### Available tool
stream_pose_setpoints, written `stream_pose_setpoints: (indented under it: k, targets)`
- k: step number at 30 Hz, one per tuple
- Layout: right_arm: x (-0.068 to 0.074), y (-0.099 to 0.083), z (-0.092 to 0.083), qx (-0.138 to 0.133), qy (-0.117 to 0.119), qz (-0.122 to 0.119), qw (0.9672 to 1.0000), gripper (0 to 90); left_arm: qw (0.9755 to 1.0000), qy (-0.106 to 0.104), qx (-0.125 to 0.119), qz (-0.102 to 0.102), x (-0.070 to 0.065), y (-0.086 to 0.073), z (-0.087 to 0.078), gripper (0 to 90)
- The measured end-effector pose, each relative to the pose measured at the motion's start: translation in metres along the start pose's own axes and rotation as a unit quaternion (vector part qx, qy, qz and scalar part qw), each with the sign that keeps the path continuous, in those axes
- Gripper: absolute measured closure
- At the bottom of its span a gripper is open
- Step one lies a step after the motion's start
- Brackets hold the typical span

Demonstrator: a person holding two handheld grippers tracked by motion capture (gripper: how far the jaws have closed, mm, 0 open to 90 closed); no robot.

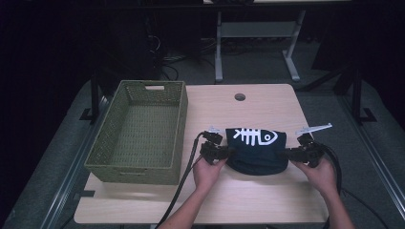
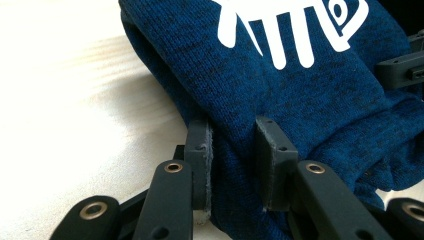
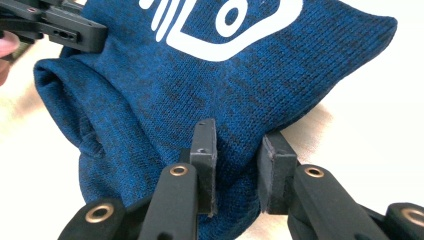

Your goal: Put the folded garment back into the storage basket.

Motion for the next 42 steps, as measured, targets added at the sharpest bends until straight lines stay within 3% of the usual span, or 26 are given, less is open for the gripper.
stream_pose_setpoints:
  k: [13,27,42]
  targets:
    - [0.011,0.011,-0.020,-0.031,0.002,-0.001,0.9995,72.5,0.9993,-0.014,-0.019,0.028,-0.015,0.020,-0.020,70.5]
    - [0.025,0.022,-0.037,-0.058,0.013,0.004,0.9982,72.6,0.9979,-0.026,-0.041,0.043,-0.027,0.038,-0.044,70.5]
    - [0.042,0.035,-0.044,-0.078,0.027,-0.001,0.9966,72.8,0.9969,-0.038,-0.049,0.050,-0.026,0.055,-0.068,70.4]
Point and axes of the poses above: each handheld gripper's, and its own axes: z roughly forward along the jaws, y roughly out of its top, x roughly to its left, the point moved 3 cm from there along z, roughly forward along the jaws, and after that the axes turned 14 degrees about -x, right-handed, at the moved point
